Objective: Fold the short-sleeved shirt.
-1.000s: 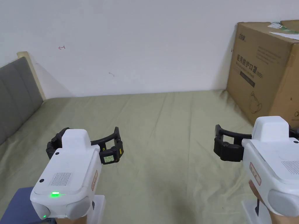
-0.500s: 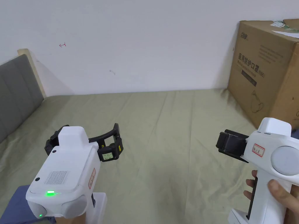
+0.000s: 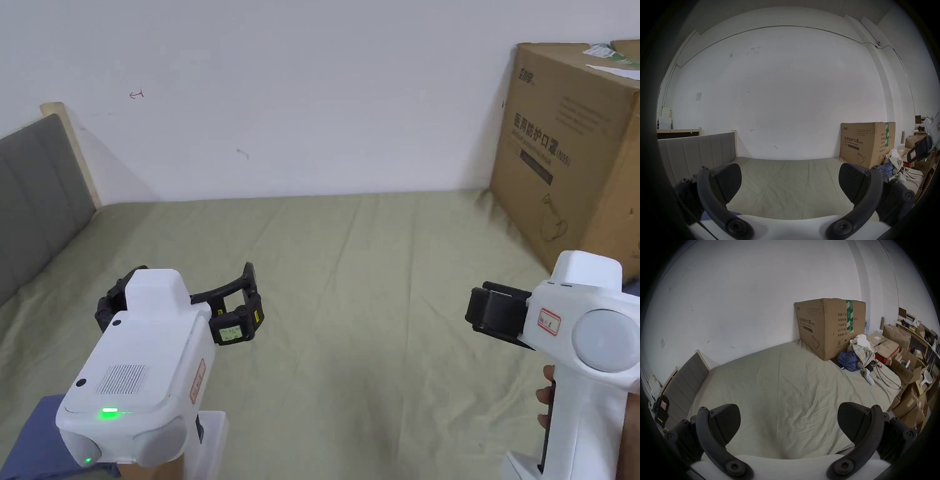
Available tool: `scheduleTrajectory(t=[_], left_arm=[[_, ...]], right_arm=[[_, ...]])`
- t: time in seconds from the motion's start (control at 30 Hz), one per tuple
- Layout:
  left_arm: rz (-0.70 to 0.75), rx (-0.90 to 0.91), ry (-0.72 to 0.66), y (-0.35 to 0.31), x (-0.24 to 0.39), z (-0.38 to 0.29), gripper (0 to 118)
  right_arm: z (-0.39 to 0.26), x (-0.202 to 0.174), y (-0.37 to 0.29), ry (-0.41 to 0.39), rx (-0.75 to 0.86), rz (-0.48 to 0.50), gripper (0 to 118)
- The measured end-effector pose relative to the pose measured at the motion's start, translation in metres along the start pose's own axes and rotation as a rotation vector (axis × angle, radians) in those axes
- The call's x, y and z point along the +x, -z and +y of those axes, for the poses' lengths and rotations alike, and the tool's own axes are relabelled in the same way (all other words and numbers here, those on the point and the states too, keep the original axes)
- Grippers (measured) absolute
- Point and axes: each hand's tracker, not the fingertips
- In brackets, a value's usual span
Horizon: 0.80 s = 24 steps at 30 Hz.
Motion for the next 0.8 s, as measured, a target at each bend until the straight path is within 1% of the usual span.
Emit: scheduleTrajectory(t=[0.03,0.17,0.3,0.37,0.5,0.57,0.67,0.73,0.8], left_arm=[[-0.001,0.000,0.000,0.000,0.000,0.000,118],[-0.002,0.001,0.002,-0.001,0.000,0.000,118],[-0.004,-0.001,0.006,-0.001,0.000,-0.001,118],[-0.003,0.000,0.010,-0.002,0.000,0.000,118],[-0.004,0.005,0.007,-0.002,0.000,0.000,118],[-0.003,0.009,0.008,-0.002,-0.001,0.001,118],[-0.002,0.012,0.009,-0.003,-0.001,0.001,118],[-0.003,0.015,0.007,-0.004,-0.001,0.001,118],[-0.001,0.017,0.007,-0.004,-0.001,0.001,118]], right_arm=[[0.000,-0.001,0.000,-0.016,0.007,-0.002,117],[-0.001,-0.004,0.001,-0.027,0.010,-0.025,117],[-0.005,-0.007,0.001,-0.089,0.053,-0.027,117],[-0.007,-0.008,-0.002,-0.099,0.121,-0.013,117],[-0.019,-0.004,-0.014,-0.125,0.336,0.097,117],[-0.025,-0.003,-0.019,-0.144,0.455,0.121,117],[-0.031,-0.006,-0.024,-0.166,0.567,0.077,118],[-0.033,-0.008,-0.025,-0.196,0.596,0.056,118],[-0.035,-0.010,-0.024,-0.204,0.609,0.052,118]])
